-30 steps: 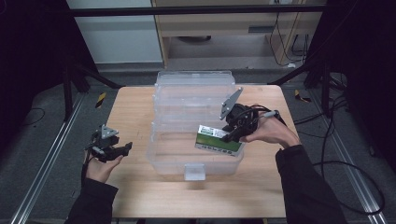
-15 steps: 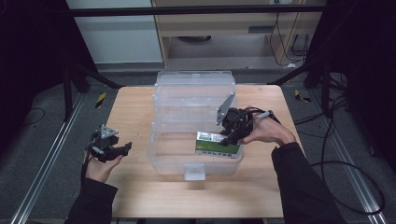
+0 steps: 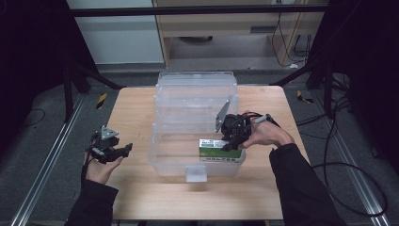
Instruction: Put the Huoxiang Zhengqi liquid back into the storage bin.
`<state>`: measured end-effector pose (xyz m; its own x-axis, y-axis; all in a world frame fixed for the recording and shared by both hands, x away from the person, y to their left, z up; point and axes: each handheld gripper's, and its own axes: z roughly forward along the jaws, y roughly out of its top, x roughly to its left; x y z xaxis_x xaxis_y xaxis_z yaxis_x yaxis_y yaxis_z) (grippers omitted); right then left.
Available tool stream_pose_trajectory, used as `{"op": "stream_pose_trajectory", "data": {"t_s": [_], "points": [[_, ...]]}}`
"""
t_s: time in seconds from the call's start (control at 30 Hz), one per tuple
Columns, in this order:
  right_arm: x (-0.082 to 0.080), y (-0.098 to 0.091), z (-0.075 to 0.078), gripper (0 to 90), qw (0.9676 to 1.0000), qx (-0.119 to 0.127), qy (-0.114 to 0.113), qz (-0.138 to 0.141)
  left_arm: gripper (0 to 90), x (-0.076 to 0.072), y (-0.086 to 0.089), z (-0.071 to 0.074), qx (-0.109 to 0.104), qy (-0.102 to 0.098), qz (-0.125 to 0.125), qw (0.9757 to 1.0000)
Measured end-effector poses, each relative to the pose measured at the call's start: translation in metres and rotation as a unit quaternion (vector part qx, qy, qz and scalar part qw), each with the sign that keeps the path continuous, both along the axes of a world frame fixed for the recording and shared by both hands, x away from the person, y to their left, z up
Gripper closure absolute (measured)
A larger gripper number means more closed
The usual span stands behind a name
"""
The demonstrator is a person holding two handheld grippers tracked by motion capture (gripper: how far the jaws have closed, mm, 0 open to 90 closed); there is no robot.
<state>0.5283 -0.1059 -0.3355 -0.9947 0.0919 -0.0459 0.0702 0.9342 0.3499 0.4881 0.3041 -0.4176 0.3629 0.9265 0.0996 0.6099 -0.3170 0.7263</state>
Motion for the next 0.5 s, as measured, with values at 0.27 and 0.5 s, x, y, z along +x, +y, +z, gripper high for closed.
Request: {"op": "stream_pose_trajectory", "data": {"t_s": [0.27, 0.5], "points": [[0.0, -0.001, -0.008, 64.5, 0.9999, 0.002, 0.002, 0.01, 41.2, 0.0, -0.001, -0.001, 0.001, 0.001, -0.001, 1.0], [0.0, 0.001, -0.013, 64.3, 0.9999, -0.004, 0.006, 0.012, 41.1, 0.001, -0.001, -0.002, 0.003, 0.002, -0.001, 1.0]]}}
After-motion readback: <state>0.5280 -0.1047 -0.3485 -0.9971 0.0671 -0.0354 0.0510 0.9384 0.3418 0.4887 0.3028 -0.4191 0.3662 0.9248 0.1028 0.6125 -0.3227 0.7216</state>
